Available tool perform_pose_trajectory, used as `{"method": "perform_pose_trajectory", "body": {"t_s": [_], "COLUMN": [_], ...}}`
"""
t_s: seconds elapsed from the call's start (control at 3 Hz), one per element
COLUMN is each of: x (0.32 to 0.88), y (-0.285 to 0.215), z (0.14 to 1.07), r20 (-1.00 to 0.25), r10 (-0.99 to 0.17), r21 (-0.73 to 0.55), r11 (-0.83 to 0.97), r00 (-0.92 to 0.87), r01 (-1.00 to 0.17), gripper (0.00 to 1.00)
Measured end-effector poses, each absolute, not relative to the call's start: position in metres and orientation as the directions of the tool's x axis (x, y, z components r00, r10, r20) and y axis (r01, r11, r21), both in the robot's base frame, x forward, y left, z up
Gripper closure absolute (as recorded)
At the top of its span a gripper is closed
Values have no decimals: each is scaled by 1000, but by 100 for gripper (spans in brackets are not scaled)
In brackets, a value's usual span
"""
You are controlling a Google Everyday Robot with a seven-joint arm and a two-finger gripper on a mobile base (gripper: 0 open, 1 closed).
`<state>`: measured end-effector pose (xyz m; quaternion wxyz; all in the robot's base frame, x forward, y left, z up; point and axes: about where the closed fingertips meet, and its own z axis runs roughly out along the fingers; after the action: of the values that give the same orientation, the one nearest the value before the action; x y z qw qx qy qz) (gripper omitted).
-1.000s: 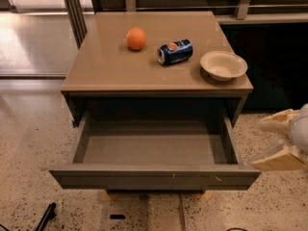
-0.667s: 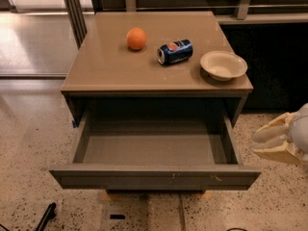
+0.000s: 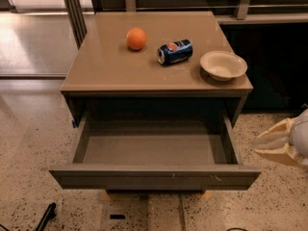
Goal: Close top drawer
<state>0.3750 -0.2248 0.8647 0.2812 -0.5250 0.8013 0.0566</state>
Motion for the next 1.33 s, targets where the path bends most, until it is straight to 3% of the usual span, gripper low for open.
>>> {"method": "perform_pose_trajectory", "body": {"t_s": [0.67,1.33], "x": [381,388], "y": [-232,-218], "z": [770,669], "r20": [-613,-674], "r10": [-700,-559], "r21": [-131,61], "r11": [549,609], "r00": [-368,-483], "r01": [-825,-791], "gripper": [100,100]}}
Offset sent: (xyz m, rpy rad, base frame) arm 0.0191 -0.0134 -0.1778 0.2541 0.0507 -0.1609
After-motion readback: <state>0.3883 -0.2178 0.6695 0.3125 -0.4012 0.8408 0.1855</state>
